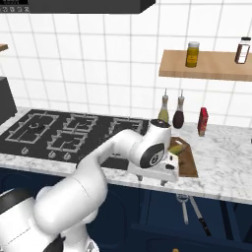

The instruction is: Place the appropriate cutting tool for cutting the cucumber skin on the cutting board.

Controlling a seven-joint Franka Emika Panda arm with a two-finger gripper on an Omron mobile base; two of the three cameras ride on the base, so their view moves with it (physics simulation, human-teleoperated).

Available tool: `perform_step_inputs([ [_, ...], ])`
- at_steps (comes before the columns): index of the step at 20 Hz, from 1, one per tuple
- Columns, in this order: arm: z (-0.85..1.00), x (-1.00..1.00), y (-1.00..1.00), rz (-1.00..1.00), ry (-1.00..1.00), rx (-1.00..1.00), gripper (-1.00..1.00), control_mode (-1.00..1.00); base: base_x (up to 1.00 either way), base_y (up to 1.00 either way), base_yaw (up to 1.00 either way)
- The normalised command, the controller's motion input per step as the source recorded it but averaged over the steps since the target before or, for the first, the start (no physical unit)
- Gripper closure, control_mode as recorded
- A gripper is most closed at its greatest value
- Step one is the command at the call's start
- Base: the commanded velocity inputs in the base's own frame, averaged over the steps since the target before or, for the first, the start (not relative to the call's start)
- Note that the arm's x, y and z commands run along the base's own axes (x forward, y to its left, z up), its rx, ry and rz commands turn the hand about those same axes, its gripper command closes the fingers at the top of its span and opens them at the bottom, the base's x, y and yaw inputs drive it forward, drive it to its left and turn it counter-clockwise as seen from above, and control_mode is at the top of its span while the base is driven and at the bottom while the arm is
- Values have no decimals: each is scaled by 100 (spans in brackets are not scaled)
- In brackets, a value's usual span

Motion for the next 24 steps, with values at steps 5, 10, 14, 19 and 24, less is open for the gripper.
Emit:
perform_step_inputs([
  [5,-38,0,-100,-17,26,0,-100,-100,0,0,0],
  [10,-27,-12,-99,-14,11,0,-100,-100,0,0,0],
  [14,-38,-23,-66,-11,-3,0,-100,-100,0,0,0],
  [19,-43,-8,-35,-7,-13,0,-100,-100,0,0,0],
  [24,-23,1,0,0,-15,0,-100,-100,0,0,0],
])
